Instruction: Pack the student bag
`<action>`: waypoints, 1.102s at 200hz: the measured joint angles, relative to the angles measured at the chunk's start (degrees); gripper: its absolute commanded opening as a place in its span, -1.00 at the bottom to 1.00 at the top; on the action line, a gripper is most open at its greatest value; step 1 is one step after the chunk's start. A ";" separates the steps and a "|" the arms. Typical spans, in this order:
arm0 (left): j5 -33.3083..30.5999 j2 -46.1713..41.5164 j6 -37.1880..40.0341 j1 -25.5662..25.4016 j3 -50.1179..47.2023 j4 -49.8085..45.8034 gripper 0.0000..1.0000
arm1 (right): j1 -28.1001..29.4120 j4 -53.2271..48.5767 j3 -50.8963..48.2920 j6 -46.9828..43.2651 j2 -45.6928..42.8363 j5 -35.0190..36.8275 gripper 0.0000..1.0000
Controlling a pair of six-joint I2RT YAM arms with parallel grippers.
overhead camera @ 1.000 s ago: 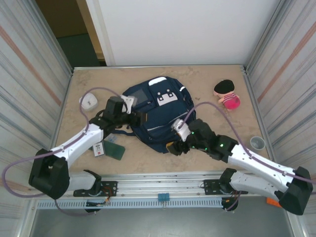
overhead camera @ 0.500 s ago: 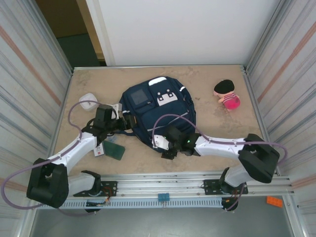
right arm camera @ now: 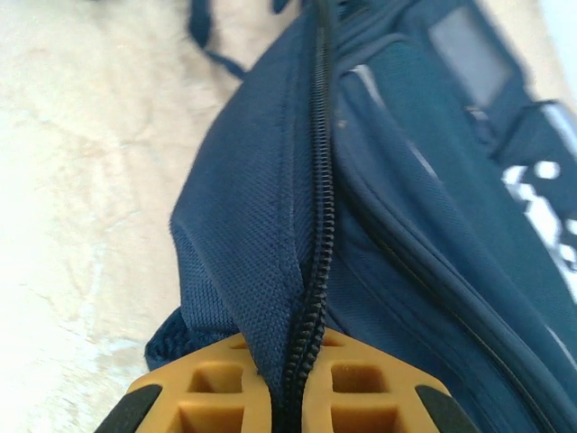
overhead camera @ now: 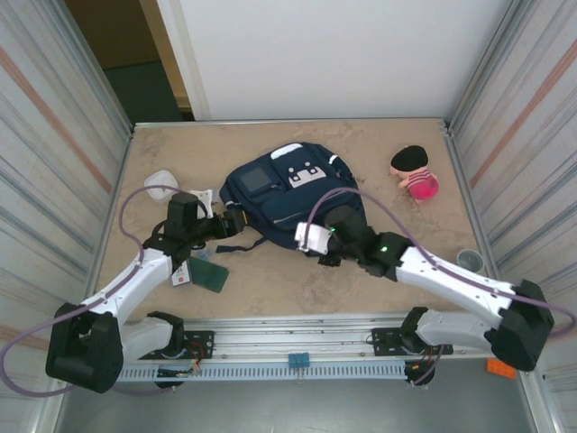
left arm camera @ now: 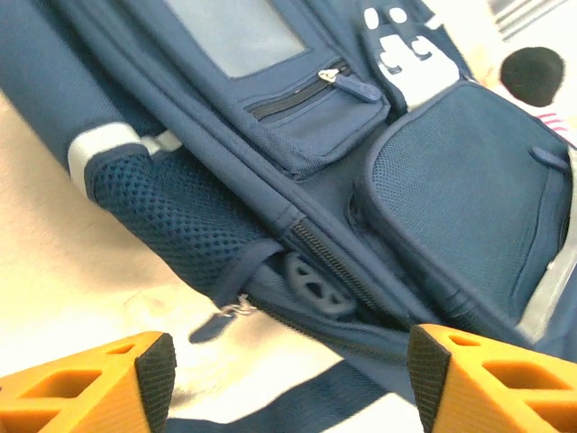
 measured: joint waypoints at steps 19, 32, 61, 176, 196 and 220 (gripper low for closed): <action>2.12 -1.62 0.92 -0.13 -1.90 3.74 0.40 | -3.58 -2.99 1.66 -1.36 -2.60 -1.62 -1.00; 2.97 -2.67 2.19 -0.98 -3.56 6.25 0.40 | -5.62 -5.09 2.78 -2.16 -2.75 -3.02 -1.00; 2.43 -3.23 5.81 -5.86 -7.15 11.21 0.38 | -8.00 -7.96 3.98 -3.69 -2.64 -5.05 -1.00; -7.96 12.35 17.77 -9.77 -14.21 33.16 0.16 | -10.54 -10.62 8.87 -5.53 -0.52 -8.94 -1.00; -7.63 16.11 20.74 -9.77 -14.25 37.42 0.03 | -10.82 -10.60 9.03 -5.51 -0.52 -9.44 -1.00; -5.22 18.62 23.45 -9.77 -14.25 41.79 -0.05 | -10.95 -10.62 9.03 -5.51 -0.52 -9.81 -1.00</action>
